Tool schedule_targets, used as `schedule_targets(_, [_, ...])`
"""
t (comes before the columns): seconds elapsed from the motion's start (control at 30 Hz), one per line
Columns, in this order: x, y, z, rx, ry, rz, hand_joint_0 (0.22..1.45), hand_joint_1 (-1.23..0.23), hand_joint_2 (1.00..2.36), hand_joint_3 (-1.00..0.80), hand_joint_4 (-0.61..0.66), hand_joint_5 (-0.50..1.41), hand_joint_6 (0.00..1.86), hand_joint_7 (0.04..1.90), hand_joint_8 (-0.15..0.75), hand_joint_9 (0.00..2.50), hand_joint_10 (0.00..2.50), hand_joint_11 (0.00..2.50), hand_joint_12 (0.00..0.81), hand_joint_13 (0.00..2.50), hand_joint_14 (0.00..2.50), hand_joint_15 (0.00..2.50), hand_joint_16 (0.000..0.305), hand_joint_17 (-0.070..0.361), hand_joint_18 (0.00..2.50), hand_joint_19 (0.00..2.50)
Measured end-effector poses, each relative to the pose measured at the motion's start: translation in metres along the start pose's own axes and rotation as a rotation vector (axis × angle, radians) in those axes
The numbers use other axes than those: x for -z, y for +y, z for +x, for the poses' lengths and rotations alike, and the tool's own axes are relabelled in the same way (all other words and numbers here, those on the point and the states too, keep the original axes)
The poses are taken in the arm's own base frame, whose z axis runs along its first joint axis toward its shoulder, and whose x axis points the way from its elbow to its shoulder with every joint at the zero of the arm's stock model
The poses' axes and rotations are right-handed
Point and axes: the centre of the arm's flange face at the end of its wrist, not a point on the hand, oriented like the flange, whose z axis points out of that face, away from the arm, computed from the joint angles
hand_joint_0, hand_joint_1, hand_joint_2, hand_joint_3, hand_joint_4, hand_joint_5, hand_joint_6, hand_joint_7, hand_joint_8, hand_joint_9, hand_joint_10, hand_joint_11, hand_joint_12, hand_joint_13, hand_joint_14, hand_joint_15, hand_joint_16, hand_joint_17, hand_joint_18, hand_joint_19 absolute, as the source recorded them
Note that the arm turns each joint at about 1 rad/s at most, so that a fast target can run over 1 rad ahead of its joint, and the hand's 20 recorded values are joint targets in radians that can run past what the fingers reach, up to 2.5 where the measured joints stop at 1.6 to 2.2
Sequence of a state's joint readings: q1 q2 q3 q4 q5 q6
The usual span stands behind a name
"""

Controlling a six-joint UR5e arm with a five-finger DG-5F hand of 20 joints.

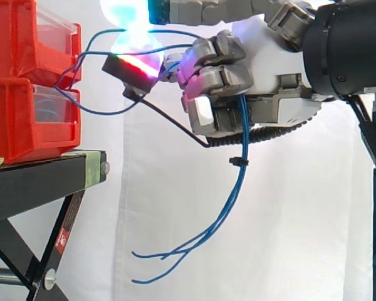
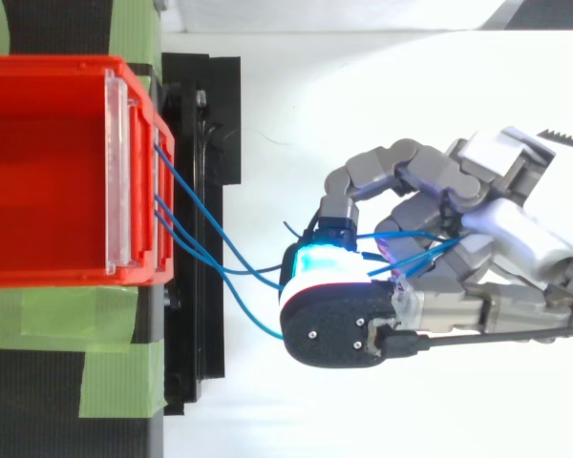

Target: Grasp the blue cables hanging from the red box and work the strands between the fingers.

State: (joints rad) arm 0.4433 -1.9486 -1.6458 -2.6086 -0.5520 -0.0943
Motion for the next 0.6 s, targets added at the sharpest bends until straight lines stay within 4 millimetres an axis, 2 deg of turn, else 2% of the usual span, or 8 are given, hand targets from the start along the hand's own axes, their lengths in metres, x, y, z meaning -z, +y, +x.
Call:
schedule_targets(0.23, [-0.008,0.005,0.002,0.025,-0.01,-0.043,0.88,-0.73,1.01,-0.16,0.31,-0.16,1.3,1.02,0.545,1.33,2.5,2.5,0.672,1.69,2.5,1.93,0.201,0.151,1.95,0.71])
schedule_targets(0.5, [-0.015,0.01,0.004,0.045,-0.018,-0.085,0.82,-0.72,1.01,-0.29,0.31,-0.18,1.26,1.05,0.545,1.33,2.5,2.5,0.672,1.69,2.5,1.93,0.201,0.151,1.95,0.71])
schedule_targets(0.6, [-0.017,0.012,0.005,0.052,-0.021,-0.098,0.8,-0.72,1.01,-0.28,0.32,-0.18,1.24,1.04,0.545,1.33,2.5,2.5,0.672,1.69,2.5,1.93,0.201,0.151,1.95,0.71])
